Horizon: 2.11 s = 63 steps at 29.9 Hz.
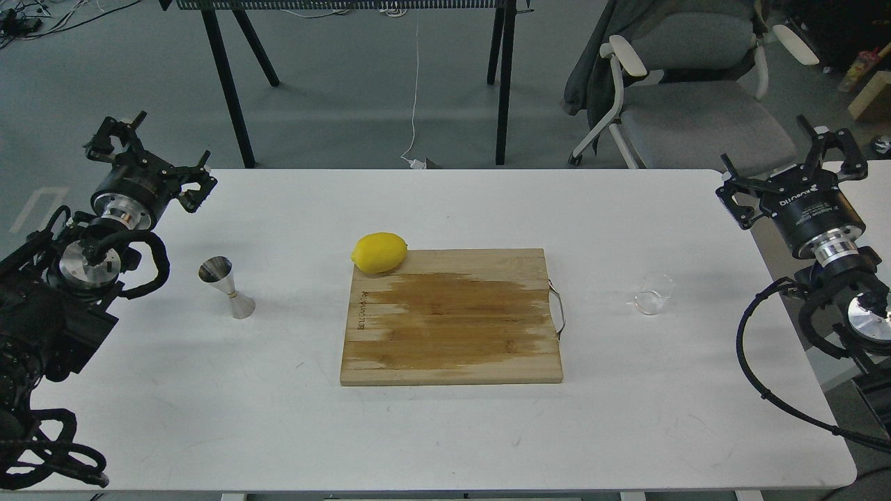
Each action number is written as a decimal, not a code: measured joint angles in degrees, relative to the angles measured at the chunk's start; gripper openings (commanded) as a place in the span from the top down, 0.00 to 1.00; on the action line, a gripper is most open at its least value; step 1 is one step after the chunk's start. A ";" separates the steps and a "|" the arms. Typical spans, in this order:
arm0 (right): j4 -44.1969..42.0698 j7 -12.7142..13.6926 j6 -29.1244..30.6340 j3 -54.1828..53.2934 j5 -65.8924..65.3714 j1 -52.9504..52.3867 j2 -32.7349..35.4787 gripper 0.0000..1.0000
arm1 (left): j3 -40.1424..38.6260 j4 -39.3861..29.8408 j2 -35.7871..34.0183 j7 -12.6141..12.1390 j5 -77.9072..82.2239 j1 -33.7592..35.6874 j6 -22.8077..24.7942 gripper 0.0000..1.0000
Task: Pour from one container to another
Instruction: 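Move the left gripper from its raised pose down toward the metal jigger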
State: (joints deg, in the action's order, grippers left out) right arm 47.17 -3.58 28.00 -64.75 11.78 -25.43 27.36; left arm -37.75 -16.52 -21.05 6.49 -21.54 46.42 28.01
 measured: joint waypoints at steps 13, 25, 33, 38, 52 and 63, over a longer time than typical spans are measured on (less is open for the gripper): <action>0.03 -0.12 0.00 -0.45 0.00 0.18 0.07 0.00 | -6.40 0.13 -1.89 0.02 -0.26 1.44 0.00 0.00; -0.76 -0.22 0.00 -0.96 0.00 0.19 0.61 0.00 | -3.35 3.28 -9.48 11.75 6.96 5.61 -0.01 0.00; -1.10 -0.28 0.00 -1.23 0.00 0.19 0.95 0.00 | 2.72 3.21 -14.64 16.89 21.51 12.33 0.00 0.00; -1.22 -0.29 0.00 -1.72 0.00 0.20 1.49 0.00 | 3.92 -0.47 -16.21 20.91 35.13 15.14 0.00 0.00; -2.70 -0.29 0.00 -1.75 0.00 2.06 1.69 0.00 | 4.00 -20.29 -20.85 21.53 89.43 18.06 0.00 0.00; -3.79 -0.38 0.00 -1.79 0.00 2.65 1.73 0.00 | 4.49 -26.89 -24.52 21.53 98.30 5.11 -11.31 0.00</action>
State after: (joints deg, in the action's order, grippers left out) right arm 43.39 -3.96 28.00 -66.54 11.78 -22.78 29.09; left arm -33.25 -43.41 -45.57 28.02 76.76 51.53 16.70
